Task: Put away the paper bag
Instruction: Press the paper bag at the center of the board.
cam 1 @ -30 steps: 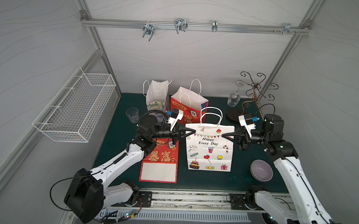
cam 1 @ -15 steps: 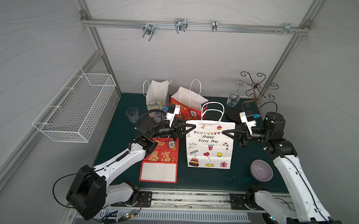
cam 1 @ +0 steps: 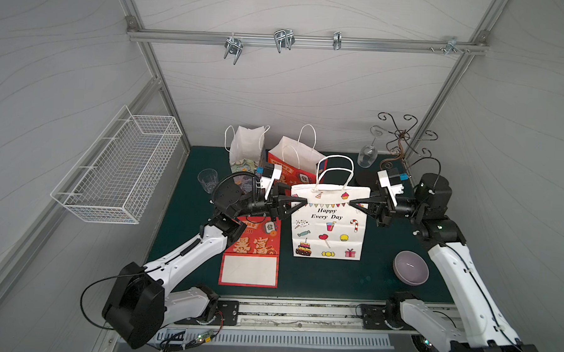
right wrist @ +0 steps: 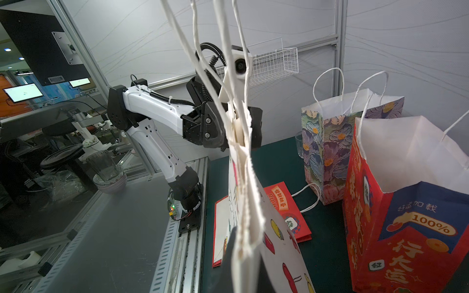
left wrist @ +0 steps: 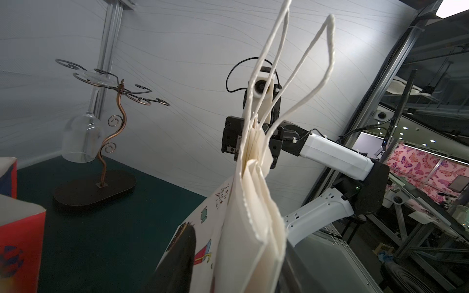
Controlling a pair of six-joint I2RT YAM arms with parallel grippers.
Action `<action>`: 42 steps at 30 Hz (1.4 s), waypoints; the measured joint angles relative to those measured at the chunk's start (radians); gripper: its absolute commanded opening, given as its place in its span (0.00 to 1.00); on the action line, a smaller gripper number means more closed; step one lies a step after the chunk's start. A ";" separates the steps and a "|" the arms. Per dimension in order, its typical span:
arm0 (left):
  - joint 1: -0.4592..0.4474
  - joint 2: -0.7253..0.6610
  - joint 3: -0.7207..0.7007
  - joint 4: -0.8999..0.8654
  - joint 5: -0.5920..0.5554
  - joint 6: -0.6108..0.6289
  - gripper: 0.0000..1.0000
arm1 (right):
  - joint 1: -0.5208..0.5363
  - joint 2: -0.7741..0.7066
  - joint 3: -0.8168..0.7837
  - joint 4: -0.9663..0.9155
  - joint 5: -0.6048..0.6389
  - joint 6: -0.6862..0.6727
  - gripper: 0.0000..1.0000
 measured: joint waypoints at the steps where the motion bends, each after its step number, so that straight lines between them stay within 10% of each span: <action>1: 0.000 -0.005 0.000 -0.013 0.003 0.014 0.27 | 0.000 -0.003 0.000 0.010 0.001 0.009 0.00; 4: 0.000 -0.013 -0.002 -0.043 0.014 0.042 0.01 | 0.004 -0.007 0.000 0.034 0.007 0.040 0.00; 10: 0.004 -0.014 -0.002 -0.042 0.030 0.066 0.00 | 0.023 -0.007 0.000 0.066 0.042 0.098 0.00; 13: 0.009 -0.019 -0.002 -0.053 0.028 0.081 0.38 | 0.036 -0.007 0.000 0.081 0.058 0.119 0.00; 16: 0.005 -0.041 -0.023 -0.094 0.024 0.105 0.47 | 0.044 -0.007 0.000 0.109 0.071 0.138 0.00; 22: 0.005 -0.063 -0.063 -0.180 0.032 0.161 0.00 | 0.047 -0.007 0.000 0.131 0.080 0.163 0.00; 27: 0.005 -0.087 -0.065 -0.200 0.043 0.183 0.00 | 0.048 -0.005 0.000 0.138 0.082 0.173 0.00; 31: 0.005 -0.101 -0.066 -0.229 0.041 0.198 0.44 | 0.050 -0.005 -0.001 0.168 0.083 0.200 0.00; 34: 0.005 -0.106 -0.076 -0.272 0.037 0.215 0.48 | 0.050 -0.005 -0.001 0.209 0.089 0.225 0.00; 39: 0.002 -0.108 -0.093 -0.326 0.036 0.245 0.03 | 0.050 0.000 -0.001 0.238 0.093 0.250 0.00; 42: 0.000 -0.111 -0.094 -0.325 0.039 0.257 0.00 | 0.050 0.004 -0.001 0.245 0.097 0.259 0.00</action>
